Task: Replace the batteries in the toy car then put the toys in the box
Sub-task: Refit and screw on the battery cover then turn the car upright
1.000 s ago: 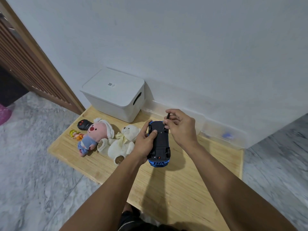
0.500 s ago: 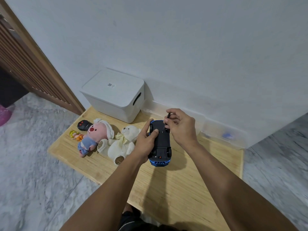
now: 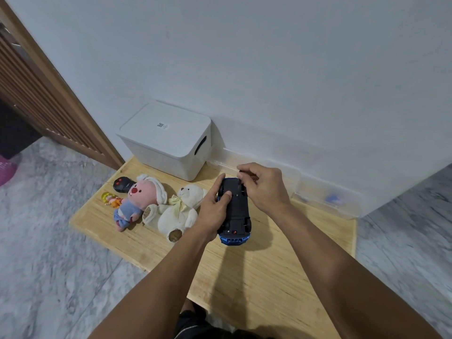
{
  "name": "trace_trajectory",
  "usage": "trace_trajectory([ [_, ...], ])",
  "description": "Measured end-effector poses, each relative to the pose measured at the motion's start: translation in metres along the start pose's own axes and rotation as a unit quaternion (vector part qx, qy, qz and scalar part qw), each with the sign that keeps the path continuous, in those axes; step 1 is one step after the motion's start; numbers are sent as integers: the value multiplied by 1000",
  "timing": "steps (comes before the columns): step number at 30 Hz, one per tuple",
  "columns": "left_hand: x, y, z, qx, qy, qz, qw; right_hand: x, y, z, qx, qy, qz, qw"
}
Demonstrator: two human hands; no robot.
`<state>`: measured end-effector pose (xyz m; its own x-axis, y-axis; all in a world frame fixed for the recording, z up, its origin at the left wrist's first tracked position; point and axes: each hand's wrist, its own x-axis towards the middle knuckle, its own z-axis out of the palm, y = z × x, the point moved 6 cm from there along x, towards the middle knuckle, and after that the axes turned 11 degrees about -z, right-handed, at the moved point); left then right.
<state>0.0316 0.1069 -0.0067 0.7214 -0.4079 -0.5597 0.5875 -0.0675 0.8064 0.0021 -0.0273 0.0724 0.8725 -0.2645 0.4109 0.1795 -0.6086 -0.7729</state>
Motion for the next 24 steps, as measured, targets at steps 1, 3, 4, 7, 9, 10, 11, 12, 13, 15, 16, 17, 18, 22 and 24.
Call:
trace_trajectory([
  [1,0,0,0,-2,2,0,1000,2,-1,-1,-13,-7,0,1000],
  [3,0,-1,-1,-3,6,4,1000,5,-4,-2,-38,-27,4,999],
  [4,0,-1,-2,0,10,7,1000,7,-5,-2,-59,-42,4,997],
  [7,-1,0,-4,13,20,17,1000,14,-5,-3,-160,-114,13,980],
  [9,-2,2,-5,29,26,30,999,17,-5,-2,-224,-165,23,960],
  [10,-3,2,-5,38,28,38,998,18,-5,-2,-254,-185,21,949],
  [11,-3,3,-5,47,30,46,997,18,-6,-1,-283,-202,19,937],
  [12,-3,4,-4,55,31,52,997,18,-6,-1,-307,-215,19,927],
  [13,-3,4,-4,63,32,57,996,17,-6,-1,-323,-227,27,919],
  [15,-4,4,-3,75,32,65,995,16,-4,0,-337,-241,54,909],
  [16,-4,3,-3,81,33,69,994,15,-3,0,-336,-244,69,907],
  [17,-5,3,-3,86,35,71,993,15,-3,0,-335,-245,79,906],
  [18,-5,2,-4,88,37,71,993,14,-2,0,-337,-246,84,905],
  [22,-7,1,-3,80,36,65,994,10,-2,2,-346,-253,72,900],
  [24,-7,3,-2,78,33,68,994,5,-1,7,-322,-264,73,906],
])
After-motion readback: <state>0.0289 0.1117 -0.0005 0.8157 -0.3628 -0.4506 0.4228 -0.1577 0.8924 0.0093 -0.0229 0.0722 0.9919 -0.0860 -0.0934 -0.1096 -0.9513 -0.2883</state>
